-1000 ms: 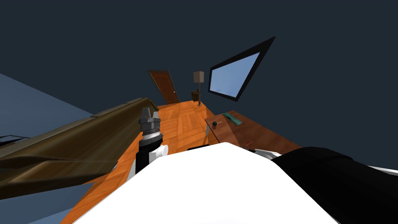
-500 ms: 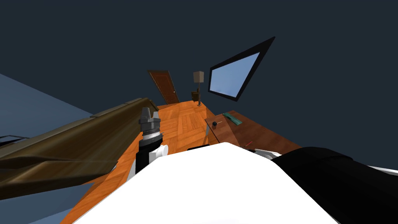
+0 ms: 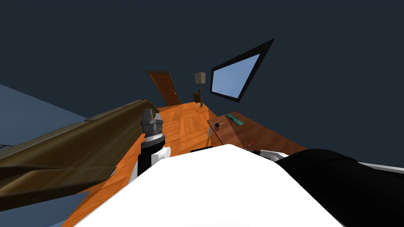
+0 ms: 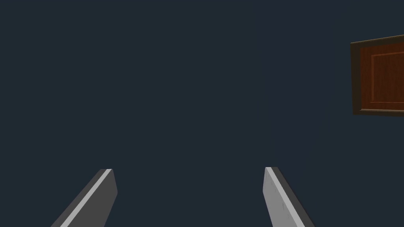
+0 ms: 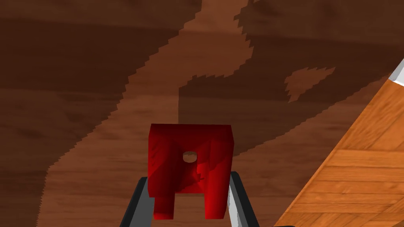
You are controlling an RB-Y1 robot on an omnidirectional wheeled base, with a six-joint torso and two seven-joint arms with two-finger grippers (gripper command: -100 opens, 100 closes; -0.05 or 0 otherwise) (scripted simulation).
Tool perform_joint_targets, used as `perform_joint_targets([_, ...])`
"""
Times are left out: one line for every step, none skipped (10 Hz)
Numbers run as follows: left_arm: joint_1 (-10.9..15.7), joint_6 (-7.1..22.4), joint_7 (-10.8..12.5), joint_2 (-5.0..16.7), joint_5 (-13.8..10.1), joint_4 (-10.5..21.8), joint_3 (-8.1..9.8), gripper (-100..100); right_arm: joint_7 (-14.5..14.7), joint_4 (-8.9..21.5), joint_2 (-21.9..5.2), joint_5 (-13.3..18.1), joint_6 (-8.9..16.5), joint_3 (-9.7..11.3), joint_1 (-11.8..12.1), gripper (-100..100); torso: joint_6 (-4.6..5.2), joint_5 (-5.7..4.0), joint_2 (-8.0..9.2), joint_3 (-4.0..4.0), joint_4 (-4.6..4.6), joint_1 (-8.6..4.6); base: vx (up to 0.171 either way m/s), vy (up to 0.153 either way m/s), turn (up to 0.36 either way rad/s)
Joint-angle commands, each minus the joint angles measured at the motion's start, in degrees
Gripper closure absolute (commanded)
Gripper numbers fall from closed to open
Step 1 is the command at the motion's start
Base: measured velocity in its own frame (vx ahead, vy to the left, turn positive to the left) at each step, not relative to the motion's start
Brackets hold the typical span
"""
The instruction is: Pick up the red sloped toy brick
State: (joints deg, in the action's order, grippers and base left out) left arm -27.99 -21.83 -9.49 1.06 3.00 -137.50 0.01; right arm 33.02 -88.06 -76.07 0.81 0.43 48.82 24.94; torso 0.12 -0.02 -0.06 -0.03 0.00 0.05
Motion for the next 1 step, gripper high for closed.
perform_joint_targets([0.0,0.0,0.0,0.0,0.0,0.0,0.00,0,0.0,0.0,0.0,0.0,0.0,0.0,0.0,0,0.00,0.00,0.00,0.00,0.00,0.00,0.000,0.000,0.000])
